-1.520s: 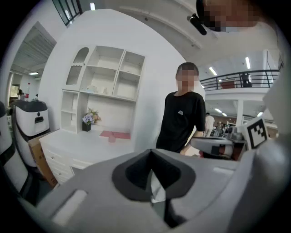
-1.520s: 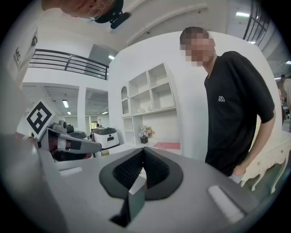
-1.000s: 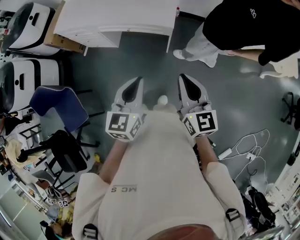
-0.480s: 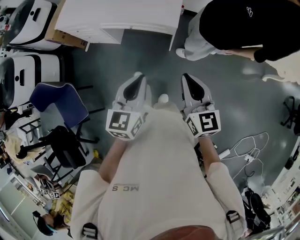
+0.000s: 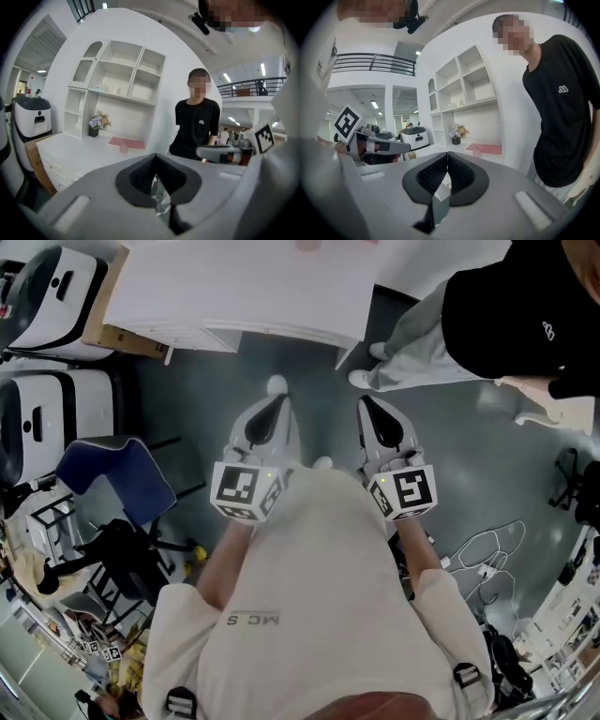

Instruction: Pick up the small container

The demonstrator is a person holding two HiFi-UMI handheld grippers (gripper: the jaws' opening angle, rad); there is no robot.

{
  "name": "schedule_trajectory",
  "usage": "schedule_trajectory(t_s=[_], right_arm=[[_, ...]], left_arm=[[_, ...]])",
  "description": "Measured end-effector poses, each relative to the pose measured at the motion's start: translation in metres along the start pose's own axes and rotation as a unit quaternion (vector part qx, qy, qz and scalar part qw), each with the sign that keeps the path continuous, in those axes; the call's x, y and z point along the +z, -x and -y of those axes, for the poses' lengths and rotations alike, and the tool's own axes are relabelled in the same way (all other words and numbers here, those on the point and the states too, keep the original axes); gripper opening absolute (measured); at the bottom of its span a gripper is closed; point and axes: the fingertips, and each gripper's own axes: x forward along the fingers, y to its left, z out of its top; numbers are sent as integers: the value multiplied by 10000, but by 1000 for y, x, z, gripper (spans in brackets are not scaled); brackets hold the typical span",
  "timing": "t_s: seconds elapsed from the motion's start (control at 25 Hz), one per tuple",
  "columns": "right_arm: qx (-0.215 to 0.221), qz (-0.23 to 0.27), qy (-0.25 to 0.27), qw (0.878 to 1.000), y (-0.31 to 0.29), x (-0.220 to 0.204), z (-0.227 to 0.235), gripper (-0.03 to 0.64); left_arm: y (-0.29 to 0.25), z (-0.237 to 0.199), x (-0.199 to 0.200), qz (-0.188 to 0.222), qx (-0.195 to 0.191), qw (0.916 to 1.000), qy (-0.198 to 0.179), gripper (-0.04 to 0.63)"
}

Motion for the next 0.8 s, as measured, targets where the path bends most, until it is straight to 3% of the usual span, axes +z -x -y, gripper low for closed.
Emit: schedule_trajectory(t_s=[0.48, 0.8], right_arm=[[-362, -220, 80, 9991, -267, 92, 60, -2], [-535, -153, 270, 9981, -390, 108, 98, 2]], left_arm=[[-165, -208, 117, -249, -520, 9983, -42, 2], [-245, -293, 137, -421, -751, 9963, 0, 2]])
